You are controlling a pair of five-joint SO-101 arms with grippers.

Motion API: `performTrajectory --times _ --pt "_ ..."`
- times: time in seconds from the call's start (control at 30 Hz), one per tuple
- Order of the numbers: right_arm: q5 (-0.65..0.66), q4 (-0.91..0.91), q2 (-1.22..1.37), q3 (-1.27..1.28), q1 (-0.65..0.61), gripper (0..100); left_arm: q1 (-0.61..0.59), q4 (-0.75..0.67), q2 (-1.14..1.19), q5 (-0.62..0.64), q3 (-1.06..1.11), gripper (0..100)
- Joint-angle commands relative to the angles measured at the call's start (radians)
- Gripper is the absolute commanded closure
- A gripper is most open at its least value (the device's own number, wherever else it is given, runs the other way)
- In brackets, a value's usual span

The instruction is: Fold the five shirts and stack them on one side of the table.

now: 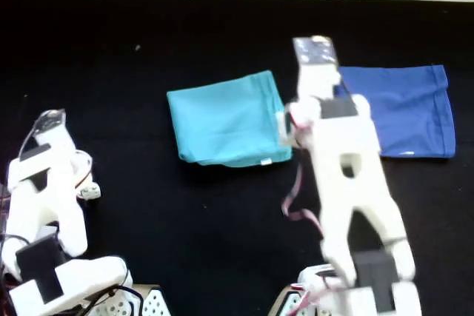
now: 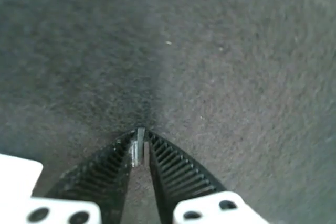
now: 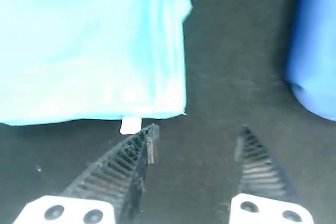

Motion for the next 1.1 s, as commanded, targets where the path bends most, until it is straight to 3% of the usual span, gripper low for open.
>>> performTrajectory --times 0.0,0.1,0.33,0.73,0.83,0.97,1.07 --pt "-0.034 0.085 0.232 -0.278 -0.061 65.8 -0.044 -0.087 -0.094 0.057 0.059 99" --pt "-0.052 0.122 0.398 -0.461 -0.088 60.7 -0.031 -0.160 -0.171 0.068 0.137 99" --pt "-0.170 0.134 0.696 -0.782 -0.104 60.0 0.007 -0.230 -0.222 0.060 0.206 99" --pt "-0.241 0.134 1.050 -1.009 -0.107 60.3 0.013 -0.238 -0.220 0.060 0.208 99" --pt "-0.226 0.160 1.102 -1.036 -0.104 70.0 0.013 -0.238 -0.220 0.060 0.208 99" --pt "-0.126 0.199 1.153 -1.078 -0.101 99.5 0.013 -0.238 -0.220 0.060 0.208 99" --pt "-0.117 0.249 1.165 -1.107 -0.081 97.8 0.013 -0.242 -0.220 0.060 0.209 99"
